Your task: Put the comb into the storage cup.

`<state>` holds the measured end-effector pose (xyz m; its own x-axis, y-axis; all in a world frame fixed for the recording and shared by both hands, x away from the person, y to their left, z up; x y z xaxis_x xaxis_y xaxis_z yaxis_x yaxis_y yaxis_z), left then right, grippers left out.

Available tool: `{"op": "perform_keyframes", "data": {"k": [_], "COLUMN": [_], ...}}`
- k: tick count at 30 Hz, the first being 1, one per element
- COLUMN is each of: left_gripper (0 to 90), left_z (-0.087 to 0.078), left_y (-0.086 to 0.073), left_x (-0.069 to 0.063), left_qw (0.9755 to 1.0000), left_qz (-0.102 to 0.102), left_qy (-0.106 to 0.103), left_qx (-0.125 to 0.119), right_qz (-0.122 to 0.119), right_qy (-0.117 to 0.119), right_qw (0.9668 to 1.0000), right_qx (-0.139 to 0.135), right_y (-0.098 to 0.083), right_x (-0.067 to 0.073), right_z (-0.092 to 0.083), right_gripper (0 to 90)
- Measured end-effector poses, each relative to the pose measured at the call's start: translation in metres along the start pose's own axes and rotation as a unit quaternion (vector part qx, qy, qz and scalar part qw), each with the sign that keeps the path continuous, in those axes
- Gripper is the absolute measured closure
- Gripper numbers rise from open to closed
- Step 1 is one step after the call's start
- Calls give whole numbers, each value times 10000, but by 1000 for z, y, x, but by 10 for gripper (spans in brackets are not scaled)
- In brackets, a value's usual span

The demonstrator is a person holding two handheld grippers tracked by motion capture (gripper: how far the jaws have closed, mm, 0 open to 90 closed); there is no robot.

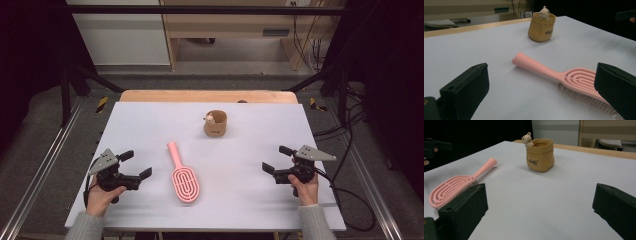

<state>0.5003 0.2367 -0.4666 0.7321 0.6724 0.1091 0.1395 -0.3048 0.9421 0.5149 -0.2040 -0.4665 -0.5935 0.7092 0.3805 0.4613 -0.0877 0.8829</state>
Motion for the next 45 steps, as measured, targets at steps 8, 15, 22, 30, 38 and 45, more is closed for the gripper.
{"op": "perform_keyframes", "data": {"k": [8,15,22,30,38,45], "left_gripper": [0,0,0,0,11,53], "left_z": [-1,-2,-2,-3,-3,-2], "left_y": [1,2,2,0,-3,-5], "left_x": [0,0,0,-3,-6,-9], "left_qw": [10000,9999,9998,9992,9976,9954], "left_qz": [-12,-9,-4,58,91,134], "left_qy": [2,25,13,-78,-108,-123], "left_qx": [11,105,209,385,672,944], "right_qz": [-13,-15,-11,-21,-28,-38], "right_qy": [6,-5,-14,-19,-29,-29], "right_qw": [10000,10000,10000,10000,10000,10000], "right_qx": [12,19,31,39,45,75], "right_y": [0,0,0,-1,-1,-1], "right_x": [0,0,0,0,0,-1], "right_z": [0,0,0,0,0,0], "right_gripper": [4,4,4,4,4,4]}}
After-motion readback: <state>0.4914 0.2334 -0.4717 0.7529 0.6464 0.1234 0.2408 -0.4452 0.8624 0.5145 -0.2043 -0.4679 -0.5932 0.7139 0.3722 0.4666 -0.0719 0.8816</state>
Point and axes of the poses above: each handheld gripper's, and its own axes: z roughly forward along the jaws, y roughly out of its top, x roughly to its left, the point moved 8 cm from there along z, roughly forward along the jaws, and after that the axes turned 13 degrees about z, right-handed, at the moved point
